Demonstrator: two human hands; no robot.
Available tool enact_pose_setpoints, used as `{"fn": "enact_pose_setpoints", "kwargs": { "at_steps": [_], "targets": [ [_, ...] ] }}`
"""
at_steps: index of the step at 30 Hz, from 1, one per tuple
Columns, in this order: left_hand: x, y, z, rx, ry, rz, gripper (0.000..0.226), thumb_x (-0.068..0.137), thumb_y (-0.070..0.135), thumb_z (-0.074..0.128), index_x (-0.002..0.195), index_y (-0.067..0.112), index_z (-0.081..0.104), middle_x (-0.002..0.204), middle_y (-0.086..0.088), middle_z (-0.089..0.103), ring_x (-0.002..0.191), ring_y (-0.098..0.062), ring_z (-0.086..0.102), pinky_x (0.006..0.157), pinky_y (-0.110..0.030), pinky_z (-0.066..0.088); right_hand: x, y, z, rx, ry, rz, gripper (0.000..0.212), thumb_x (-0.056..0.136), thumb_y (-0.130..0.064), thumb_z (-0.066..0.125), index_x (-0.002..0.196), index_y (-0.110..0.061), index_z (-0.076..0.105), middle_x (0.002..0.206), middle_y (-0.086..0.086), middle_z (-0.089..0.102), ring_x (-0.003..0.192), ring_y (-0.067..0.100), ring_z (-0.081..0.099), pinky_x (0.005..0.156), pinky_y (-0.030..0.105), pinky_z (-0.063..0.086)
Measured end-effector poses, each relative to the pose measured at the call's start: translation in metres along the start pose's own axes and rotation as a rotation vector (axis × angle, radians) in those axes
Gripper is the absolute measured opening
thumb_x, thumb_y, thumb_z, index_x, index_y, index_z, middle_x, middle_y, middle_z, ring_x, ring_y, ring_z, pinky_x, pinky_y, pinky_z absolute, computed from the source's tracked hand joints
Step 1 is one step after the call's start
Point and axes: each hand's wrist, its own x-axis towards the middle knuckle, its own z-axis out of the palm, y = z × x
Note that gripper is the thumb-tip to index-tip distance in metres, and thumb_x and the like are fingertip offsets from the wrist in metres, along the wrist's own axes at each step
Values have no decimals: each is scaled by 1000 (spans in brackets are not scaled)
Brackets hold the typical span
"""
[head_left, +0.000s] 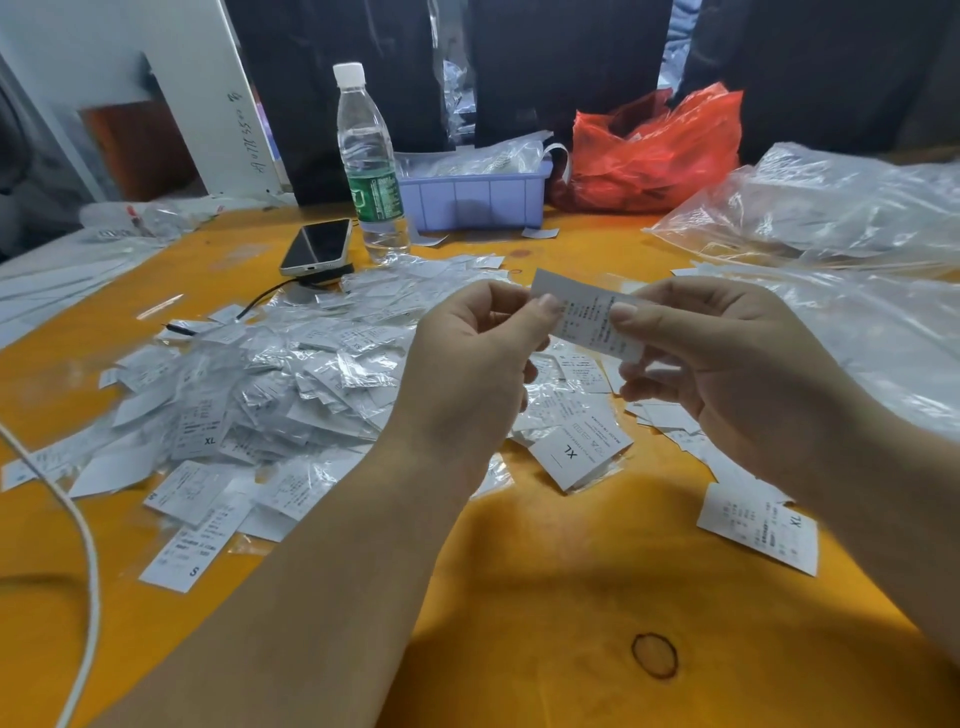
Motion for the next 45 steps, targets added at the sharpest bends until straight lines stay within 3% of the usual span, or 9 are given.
{"fn": "enact_pose_setpoints", "kwargs": {
  "at_steps": [5, 10, 13, 17, 20, 25, 31, 35, 45],
  "targets": [
    [-5, -3, 6, -24, -44, -10, 8, 91, 21, 66, 87, 15, 69, 66, 5, 60, 57, -6, 52, 48, -21, 45, 1, 3, 1, -3, 20, 9, 14, 63, -31, 75, 67, -18, 72, 88, 12, 66, 64, 16, 62, 60, 26, 54],
    [-8, -3, 8, 271, -65, 212, 23, 99, 28, 54, 83, 34, 69, 71, 5, 64, 60, -6, 55, 51, -29, 47, 1, 5, 0, -3, 21, -7, 12, 65, -30, 75, 68, -18, 74, 79, 5, 66, 63, 15, 62, 58, 26, 54],
    [-9, -2, 9, 326, -108, 196, 29, 101, 28, 48, 81, 39, 67, 77, 0, 64, 68, -21, 58, 52, -37, 47, 2, 4, -2, 12, 41, -10, 10, 65, -28, 75, 68, -19, 74, 74, 3, 66, 62, 15, 62, 58, 26, 54],
    [-12, -1, 9, 355, -153, 226, 30, 100, 26, 47, 81, 34, 69, 77, -11, 63, 69, -24, 56, 59, -37, 42, 1, 5, -2, 3, 19, -7, 12, 67, -26, 74, 73, -16, 74, 72, 1, 67, 64, 16, 62, 59, 27, 55],
    [-13, -2, 10, 383, -159, 252, 25, 99, 28, 51, 83, 39, 68, 75, -6, 66, 67, -21, 58, 61, -38, 44, 1, 6, -3, -3, 16, -11, 15, 67, -26, 75, 78, -16, 74, 74, 1, 68, 65, 15, 63, 60, 28, 55],
    [-9, -2, 8, 360, -120, 232, 10, 95, 24, 61, 90, 27, 70, 74, 0, 67, 70, -21, 61, 67, -42, 51, 0, 6, -2, 2, -33, -2, 26, 60, -32, 77, 80, -17, 77, 76, 1, 69, 66, 16, 63, 60, 26, 55],
    [-4, -2, 3, 346, -80, 199, 12, 96, 20, 58, 95, 29, 66, 72, 4, 67, 63, -9, 58, 62, -31, 53, 2, 7, -4, -25, 20, -8, 16, 69, -25, 73, 83, -18, 73, 76, -4, 71, 70, 10, 66, 57, 24, 53],
    [-5, -1, 3, 397, -94, 197, 17, 98, 17, 54, 96, 25, 70, 72, 7, 66, 64, -6, 60, 59, -34, 53, 2, 7, -2, -89, 32, -15, 6, 83, -7, 69, 86, -12, 70, 72, -4, 71, 65, 5, 65, 53, 15, 48],
    [-4, -3, 2, 442, -141, 201, 11, 96, 21, 58, 91, 21, 67, 80, 6, 69, 72, -8, 61, 67, -32, 54, 0, 7, -3, -163, 15, -46, 2, 85, -7, 68, 85, -6, 69, 69, -4, 71, 63, 4, 66, 51, 12, 46]
  ]
}}
